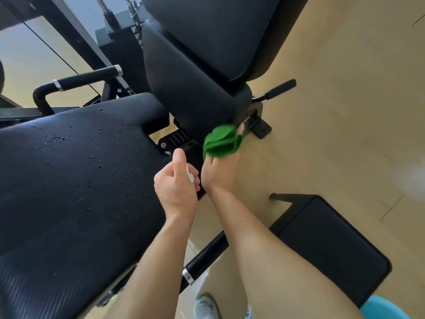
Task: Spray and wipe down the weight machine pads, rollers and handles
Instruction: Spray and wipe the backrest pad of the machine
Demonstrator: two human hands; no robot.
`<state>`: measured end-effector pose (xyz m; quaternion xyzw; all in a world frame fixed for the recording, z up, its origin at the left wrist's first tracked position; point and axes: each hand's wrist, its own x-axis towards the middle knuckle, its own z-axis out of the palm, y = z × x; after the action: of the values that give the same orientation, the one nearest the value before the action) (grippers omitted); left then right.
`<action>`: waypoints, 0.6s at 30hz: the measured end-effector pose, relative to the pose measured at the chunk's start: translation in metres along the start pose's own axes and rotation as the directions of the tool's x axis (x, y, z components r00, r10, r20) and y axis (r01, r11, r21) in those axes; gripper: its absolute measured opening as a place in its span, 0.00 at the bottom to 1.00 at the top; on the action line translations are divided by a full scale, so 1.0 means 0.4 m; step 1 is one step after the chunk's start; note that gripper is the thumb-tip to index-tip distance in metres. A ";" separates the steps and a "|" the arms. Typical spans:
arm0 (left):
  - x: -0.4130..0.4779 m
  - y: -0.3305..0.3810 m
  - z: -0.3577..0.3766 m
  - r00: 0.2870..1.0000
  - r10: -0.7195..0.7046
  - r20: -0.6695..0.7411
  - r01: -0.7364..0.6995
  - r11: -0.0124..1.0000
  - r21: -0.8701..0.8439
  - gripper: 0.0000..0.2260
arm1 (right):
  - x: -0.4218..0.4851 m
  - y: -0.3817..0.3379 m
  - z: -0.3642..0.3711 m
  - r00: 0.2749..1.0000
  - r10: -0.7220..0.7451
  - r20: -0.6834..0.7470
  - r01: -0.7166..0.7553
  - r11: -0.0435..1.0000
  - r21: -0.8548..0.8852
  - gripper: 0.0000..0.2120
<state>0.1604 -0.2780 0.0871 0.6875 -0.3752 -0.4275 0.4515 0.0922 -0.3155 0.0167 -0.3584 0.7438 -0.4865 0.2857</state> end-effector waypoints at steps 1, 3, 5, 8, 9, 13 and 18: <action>0.001 0.000 -0.003 1.000 -0.003 0.002 0.003 1.000 0.000 0.28 | -0.014 0.016 -0.004 0.993 0.074 0.092 -0.080 0.994 0.068 0.37; -0.003 0.004 -0.004 1.000 -0.009 0.005 0.009 1.000 -0.012 0.28 | -0.025 0.008 -0.012 0.972 0.176 0.156 -0.195 0.974 0.112 0.39; -0.010 0.015 -0.001 1.000 -0.005 0.001 0.005 1.000 -0.020 0.29 | -0.020 -0.049 -0.015 0.982 0.184 0.028 -0.186 0.979 0.081 0.36; -0.010 0.027 -0.004 1.000 -0.012 0.003 0.012 0.999 -0.035 0.30 | 0.002 -0.145 -0.037 0.976 0.007 -0.217 0.004 0.999 0.050 0.32; -0.006 0.028 -0.008 1.000 -0.008 0.001 0.008 0.999 -0.043 0.29 | 0.021 -0.161 -0.043 0.967 -0.051 -0.248 0.061 0.998 0.030 0.31; 0.005 0.021 -0.022 1.000 0.013 -0.005 -0.013 0.999 -0.045 0.28 | 0.058 -0.143 -0.046 0.936 -0.198 -0.290 0.197 0.980 -0.034 0.32; 0.003 -0.015 -0.033 1.000 -0.012 -0.014 0.012 1.000 -0.029 0.28 | 0.055 -0.053 -0.007 0.965 -0.100 -0.241 0.126 0.987 0.096 0.37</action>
<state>0.1740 -0.2732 0.0840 0.6861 -0.3616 -0.4308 0.4615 0.0828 -0.3378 0.0356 -0.3237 0.7225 -0.5816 0.1868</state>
